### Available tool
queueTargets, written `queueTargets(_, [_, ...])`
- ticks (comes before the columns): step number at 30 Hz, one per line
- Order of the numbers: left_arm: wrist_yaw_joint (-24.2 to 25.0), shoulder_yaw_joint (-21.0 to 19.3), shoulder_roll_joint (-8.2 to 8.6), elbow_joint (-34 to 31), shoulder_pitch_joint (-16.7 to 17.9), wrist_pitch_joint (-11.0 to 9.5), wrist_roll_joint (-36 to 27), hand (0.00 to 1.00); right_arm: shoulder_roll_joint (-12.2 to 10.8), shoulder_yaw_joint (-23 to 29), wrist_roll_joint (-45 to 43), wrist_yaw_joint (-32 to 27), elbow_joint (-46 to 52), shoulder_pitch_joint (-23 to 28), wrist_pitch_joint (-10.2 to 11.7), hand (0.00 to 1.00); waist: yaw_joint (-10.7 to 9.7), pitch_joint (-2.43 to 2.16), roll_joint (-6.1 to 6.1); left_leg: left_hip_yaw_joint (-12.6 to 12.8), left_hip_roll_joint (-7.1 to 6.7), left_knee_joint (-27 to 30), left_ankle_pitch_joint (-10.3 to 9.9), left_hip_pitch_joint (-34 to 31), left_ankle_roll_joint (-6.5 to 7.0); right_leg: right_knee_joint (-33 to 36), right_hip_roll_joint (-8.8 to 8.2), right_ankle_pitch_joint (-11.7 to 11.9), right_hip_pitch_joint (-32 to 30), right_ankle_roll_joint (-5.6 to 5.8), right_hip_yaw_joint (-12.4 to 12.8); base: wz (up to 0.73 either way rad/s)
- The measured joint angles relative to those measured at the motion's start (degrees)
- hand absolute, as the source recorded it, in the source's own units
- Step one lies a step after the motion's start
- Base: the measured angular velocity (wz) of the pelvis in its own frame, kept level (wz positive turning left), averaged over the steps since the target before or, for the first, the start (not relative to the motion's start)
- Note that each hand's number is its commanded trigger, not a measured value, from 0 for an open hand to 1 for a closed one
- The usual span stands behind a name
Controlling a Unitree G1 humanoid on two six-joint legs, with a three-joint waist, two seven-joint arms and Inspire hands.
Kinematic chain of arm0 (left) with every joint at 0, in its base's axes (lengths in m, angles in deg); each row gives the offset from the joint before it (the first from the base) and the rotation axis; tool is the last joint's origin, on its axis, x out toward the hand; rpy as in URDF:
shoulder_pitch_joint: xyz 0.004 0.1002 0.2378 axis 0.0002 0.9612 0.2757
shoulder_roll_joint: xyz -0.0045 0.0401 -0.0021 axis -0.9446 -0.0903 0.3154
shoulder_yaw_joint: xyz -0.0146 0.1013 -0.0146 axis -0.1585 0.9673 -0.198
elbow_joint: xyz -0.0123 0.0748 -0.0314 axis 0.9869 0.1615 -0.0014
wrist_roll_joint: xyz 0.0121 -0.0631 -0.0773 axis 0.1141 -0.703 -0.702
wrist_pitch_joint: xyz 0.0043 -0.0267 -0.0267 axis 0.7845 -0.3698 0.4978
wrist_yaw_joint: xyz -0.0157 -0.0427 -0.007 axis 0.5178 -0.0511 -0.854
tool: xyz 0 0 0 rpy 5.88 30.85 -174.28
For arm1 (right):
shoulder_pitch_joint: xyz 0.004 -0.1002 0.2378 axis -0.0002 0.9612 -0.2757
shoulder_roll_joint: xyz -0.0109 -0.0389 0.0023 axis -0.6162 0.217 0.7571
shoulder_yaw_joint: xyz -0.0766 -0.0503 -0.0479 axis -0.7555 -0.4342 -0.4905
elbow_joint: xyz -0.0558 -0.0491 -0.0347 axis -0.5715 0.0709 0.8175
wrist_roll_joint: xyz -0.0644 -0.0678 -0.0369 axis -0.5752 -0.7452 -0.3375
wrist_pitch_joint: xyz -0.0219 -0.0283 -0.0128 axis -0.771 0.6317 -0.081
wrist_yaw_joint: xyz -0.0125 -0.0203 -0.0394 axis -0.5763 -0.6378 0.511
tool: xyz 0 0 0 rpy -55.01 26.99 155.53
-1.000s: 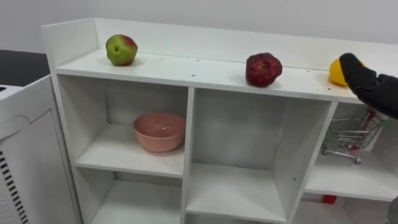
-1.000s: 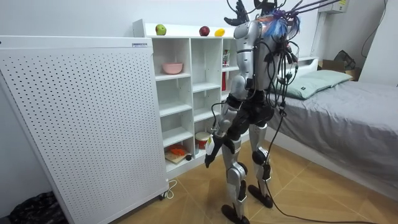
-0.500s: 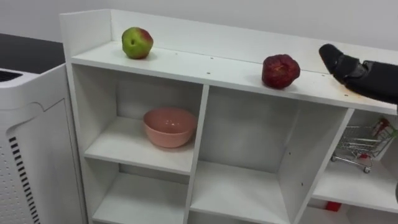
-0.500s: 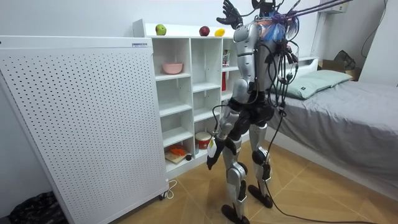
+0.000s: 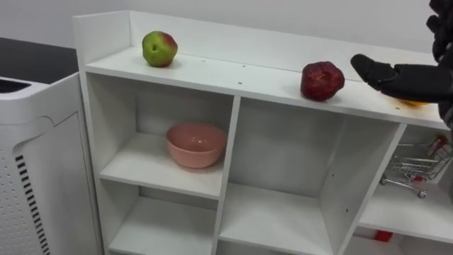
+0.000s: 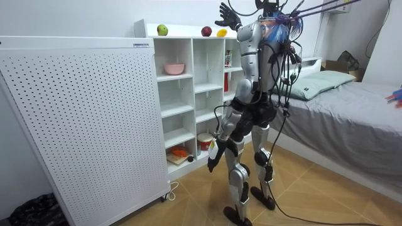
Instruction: Arrange fruit in the closet
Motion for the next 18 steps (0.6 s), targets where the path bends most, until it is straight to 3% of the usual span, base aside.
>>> queueTargets(5, [0.01, 0.01, -0.33, 0.21, 0.26, 0.22, 0.0, 0.0, 0.4, -2.56, 4.6, 3.05, -4.55, -0.46, -0.67, 0.0, 0.07, -0.19, 0.44, -0.47, -0.01, -0.11, 0.09, 0.51, -0.09, -0.04, -0.13, 0.0, 0.93, -0.01, -2.0, 0.05])
queueTargets(10, [0.2, -0.1, -0.46, 0.17, 0.13, 1.08, -0.39, 0.0, 0.4, -3.56, 7.42, 7.26, -7.16, -0.47, -2.7, 0.0, 0.39, -0.26, -0.59, -1.05, -0.14, 0.08, 0.24, 0.35, -0.07, -0.03, -0.33, 0.0, 0.93, -0.01, -3.15, 0.04])
queueTargets(15, [0.24, -0.1, -0.85, 0.08, 0.02, 1.17, -0.48, 0.0, 0.43, -3.56, 7.72, 9.76, -7.55, -0.47, -3.21, 0.0, 0.85, -0.26, -1.92, -1.93, -0.27, 0.92, 0.24, -0.49, -0.06, -0.03, -0.42, 0.0, 0.98, -0.01, -4.14, 0.09])
queueTargets(18, [0.24, -0.09, -0.86, 0.08, -0.03, 1.16, -0.48, 0.0, 0.44, -3.56, 7.73, 11.24, -7.77, -0.47, -3.3, 0.0, 0.94, -0.22, -2.04, -2.07, -0.28, 1.08, 0.23, -0.69, -0.06, -0.03, -0.44, 0.0, 0.97, -0.01, -4.36, 0.05])
